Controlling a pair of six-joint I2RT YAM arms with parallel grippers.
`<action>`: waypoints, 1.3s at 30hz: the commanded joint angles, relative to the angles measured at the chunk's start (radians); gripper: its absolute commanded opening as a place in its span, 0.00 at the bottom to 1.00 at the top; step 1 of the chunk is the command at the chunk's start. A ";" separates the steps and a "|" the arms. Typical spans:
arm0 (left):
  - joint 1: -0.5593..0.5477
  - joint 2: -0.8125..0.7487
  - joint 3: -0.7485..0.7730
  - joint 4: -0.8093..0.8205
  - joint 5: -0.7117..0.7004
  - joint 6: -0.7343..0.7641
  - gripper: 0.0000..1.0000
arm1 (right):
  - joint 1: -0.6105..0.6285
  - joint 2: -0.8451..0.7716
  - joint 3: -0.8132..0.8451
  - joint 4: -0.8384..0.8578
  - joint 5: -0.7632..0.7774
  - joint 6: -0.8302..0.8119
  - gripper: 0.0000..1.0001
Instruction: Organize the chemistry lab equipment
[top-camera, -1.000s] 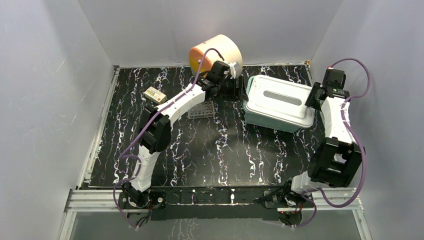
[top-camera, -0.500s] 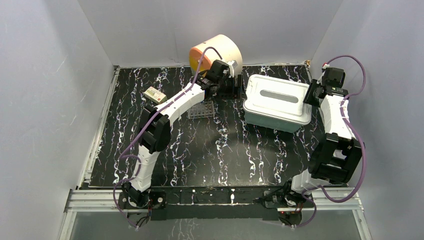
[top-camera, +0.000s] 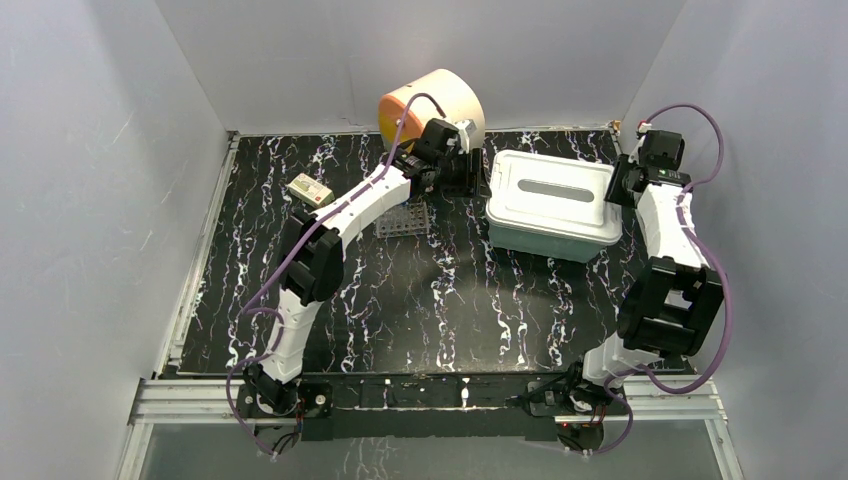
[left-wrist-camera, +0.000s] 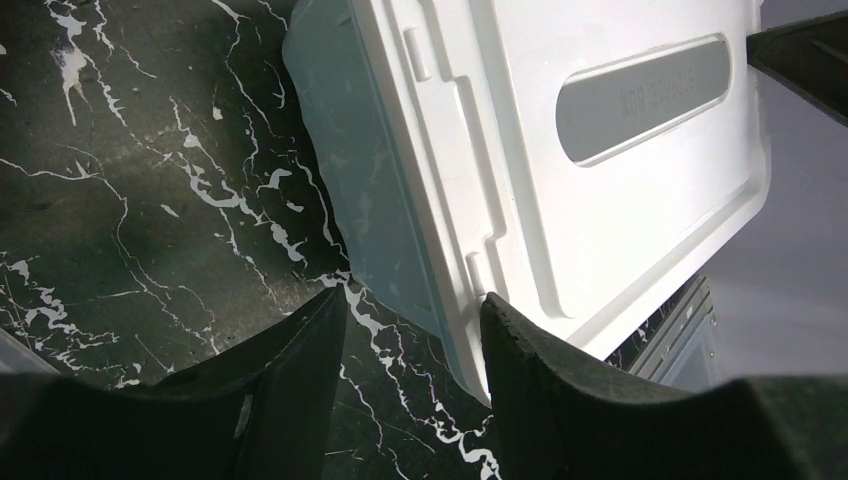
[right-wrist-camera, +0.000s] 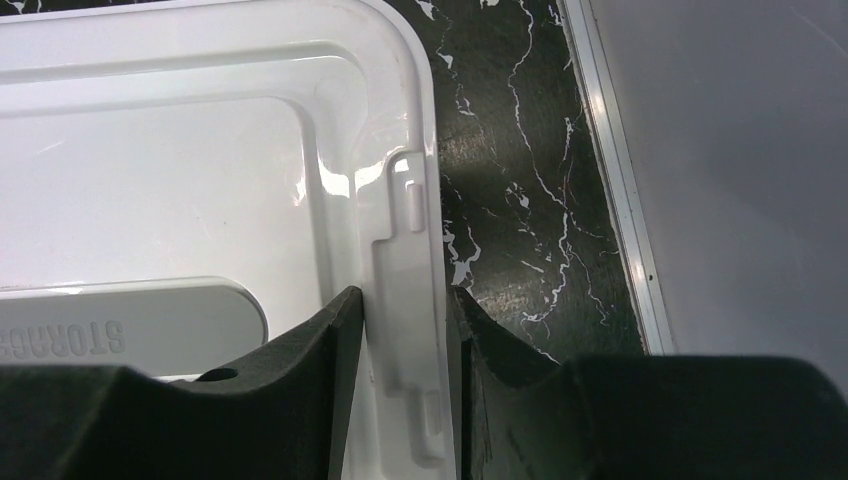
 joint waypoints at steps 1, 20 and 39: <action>-0.006 0.013 -0.028 -0.066 -0.004 0.034 0.49 | 0.033 0.018 -0.017 0.001 -0.037 -0.011 0.42; -0.051 -0.074 -0.281 -0.036 -0.133 0.166 0.40 | 0.039 -0.112 -0.186 0.081 -0.037 0.062 0.43; -0.061 -0.227 -0.160 -0.008 -0.249 0.089 0.43 | 0.039 -0.139 -0.150 0.067 -0.010 0.089 0.45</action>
